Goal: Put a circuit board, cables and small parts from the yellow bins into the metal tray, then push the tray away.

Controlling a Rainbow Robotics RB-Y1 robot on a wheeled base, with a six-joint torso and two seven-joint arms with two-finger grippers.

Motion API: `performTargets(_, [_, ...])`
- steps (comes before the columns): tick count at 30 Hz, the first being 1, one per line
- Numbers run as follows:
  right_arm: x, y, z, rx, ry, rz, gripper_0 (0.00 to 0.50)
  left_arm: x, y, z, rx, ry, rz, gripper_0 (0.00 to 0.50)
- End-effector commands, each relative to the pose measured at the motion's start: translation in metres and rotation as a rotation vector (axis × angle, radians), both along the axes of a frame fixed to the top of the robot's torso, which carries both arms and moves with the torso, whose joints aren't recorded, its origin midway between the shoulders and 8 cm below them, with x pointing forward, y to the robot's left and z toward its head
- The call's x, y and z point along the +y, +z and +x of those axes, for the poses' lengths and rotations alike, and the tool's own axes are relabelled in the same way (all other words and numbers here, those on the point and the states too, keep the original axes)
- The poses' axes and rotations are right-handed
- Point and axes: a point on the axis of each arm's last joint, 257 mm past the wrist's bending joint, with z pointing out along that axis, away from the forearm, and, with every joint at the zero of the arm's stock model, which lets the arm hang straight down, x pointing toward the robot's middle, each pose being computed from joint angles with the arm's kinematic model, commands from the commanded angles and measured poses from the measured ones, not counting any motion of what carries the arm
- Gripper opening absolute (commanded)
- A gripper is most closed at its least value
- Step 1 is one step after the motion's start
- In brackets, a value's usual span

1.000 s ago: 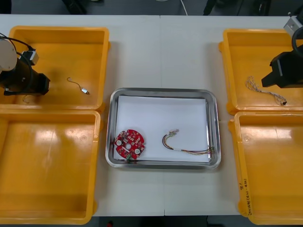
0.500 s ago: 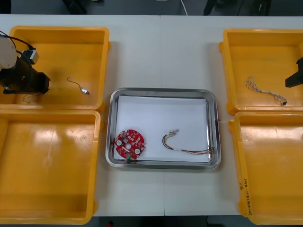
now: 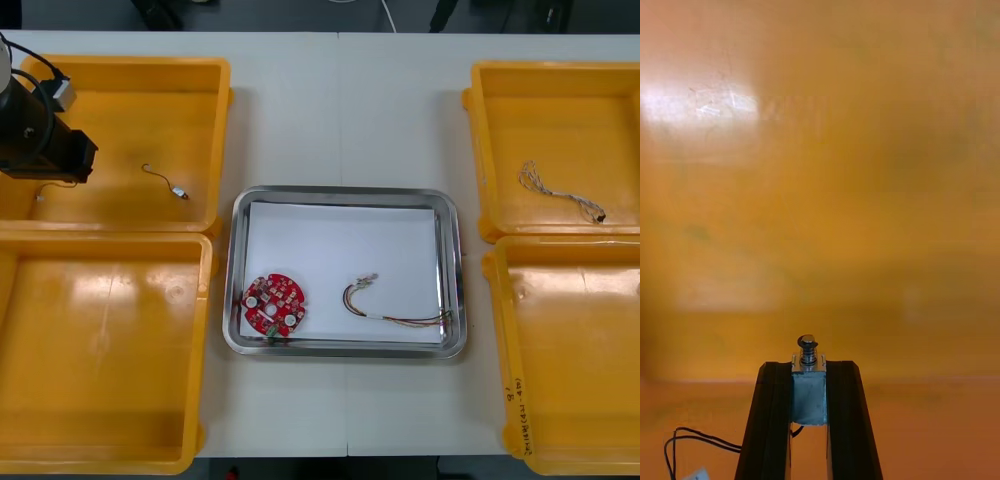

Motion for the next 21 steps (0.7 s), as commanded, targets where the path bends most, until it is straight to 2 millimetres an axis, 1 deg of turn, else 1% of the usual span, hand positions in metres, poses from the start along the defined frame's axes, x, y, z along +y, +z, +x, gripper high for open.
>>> performTargets(1, [-0.023,0.008,-0.003,0.003,0.002,-0.017,0.500,-0.023,0.048,0.004,-0.062,-0.065,0.026,0.000])
performTargets(6, [-0.019,0.007,0.007,-0.019,0.020,-0.003,0.500,-0.050,0.058,-0.012,-0.063,-0.056,0.026,0.000])
performTargets(12, [-0.014,0.006,0.020,-0.029,0.042,-0.027,0.500,-0.072,0.062,-0.028,-0.048,-0.067,0.064,0.000])
performTargets(13, [-0.014,0.007,0.022,-0.029,0.043,-0.027,0.500,-0.075,0.063,-0.028,-0.052,-0.068,0.067,0.000])
performTargets(15, [-0.013,0.008,0.026,-0.027,0.045,-0.024,0.500,-0.089,0.066,-0.025,-0.085,-0.075,0.069,0.000])
performTargets(16, [-0.013,0.008,0.028,-0.027,0.046,-0.022,0.500,-0.092,0.067,-0.024,-0.092,-0.075,0.069,0.000])
performTargets(21, [-0.013,0.009,0.040,-0.025,0.080,-0.029,0.500,-0.123,0.075,-0.023,-0.144,-0.097,0.042,0.000])
